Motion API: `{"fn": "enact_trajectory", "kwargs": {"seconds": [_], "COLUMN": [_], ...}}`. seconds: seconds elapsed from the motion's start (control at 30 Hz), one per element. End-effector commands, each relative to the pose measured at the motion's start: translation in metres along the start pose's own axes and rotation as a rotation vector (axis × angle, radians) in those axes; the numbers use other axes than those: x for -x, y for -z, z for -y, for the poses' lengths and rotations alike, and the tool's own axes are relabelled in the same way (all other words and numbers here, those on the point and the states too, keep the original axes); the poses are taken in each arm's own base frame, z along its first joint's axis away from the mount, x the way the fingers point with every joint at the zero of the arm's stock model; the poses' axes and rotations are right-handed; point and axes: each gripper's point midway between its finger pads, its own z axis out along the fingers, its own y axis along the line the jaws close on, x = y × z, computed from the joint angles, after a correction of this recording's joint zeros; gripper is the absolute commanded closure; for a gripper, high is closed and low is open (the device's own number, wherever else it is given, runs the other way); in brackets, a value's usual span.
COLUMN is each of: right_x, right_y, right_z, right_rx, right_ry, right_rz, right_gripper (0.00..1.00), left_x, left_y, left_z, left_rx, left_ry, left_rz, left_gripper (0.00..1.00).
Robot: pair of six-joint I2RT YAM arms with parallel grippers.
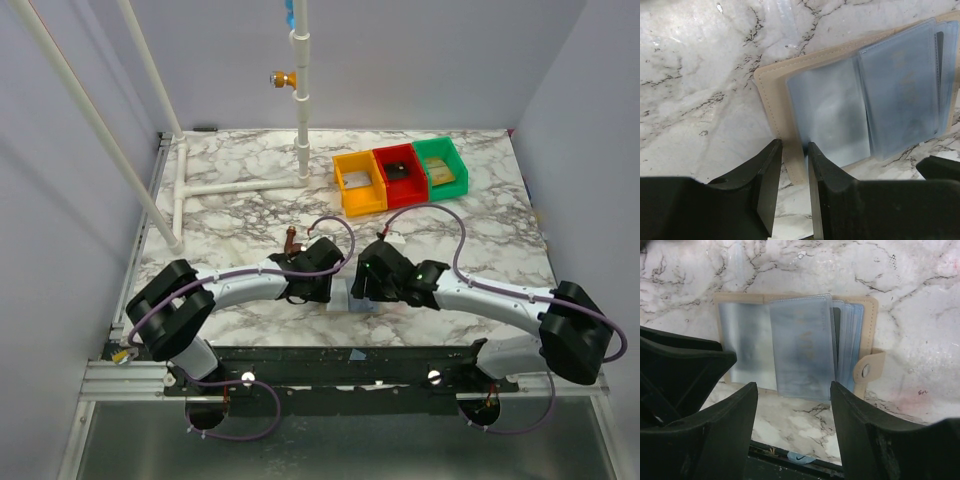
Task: Take the credit cards out of the card holder
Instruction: Remove the credit card from the card holder.
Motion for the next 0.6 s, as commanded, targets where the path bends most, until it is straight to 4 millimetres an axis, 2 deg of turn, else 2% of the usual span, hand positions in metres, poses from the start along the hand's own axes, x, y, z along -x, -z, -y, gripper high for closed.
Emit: {"fn": "enact_trajectory", "kwargs": {"seconds": [0.0, 0.23, 0.57], "right_x": [0.007, 0.001, -0.002], "right_y": [-0.008, -0.021, -0.028], "right_z": [-0.011, -0.014, -0.013], "right_rx": [0.011, 0.004, -0.008], "right_ry": [-0.017, -0.045, -0.047], "right_rz": [0.023, -0.001, -0.007], "right_gripper": [0.38, 0.4, 0.4], "left_x": [0.001, 0.0, 0.0], "left_y": [0.002, 0.002, 0.002], "left_z": [0.004, 0.004, 0.003], "left_rx": [-0.043, -0.057, -0.06], "left_ry": [0.027, 0.036, 0.032], "left_rz": [0.007, 0.007, 0.006], "left_gripper": [0.71, 0.71, 0.71]}}
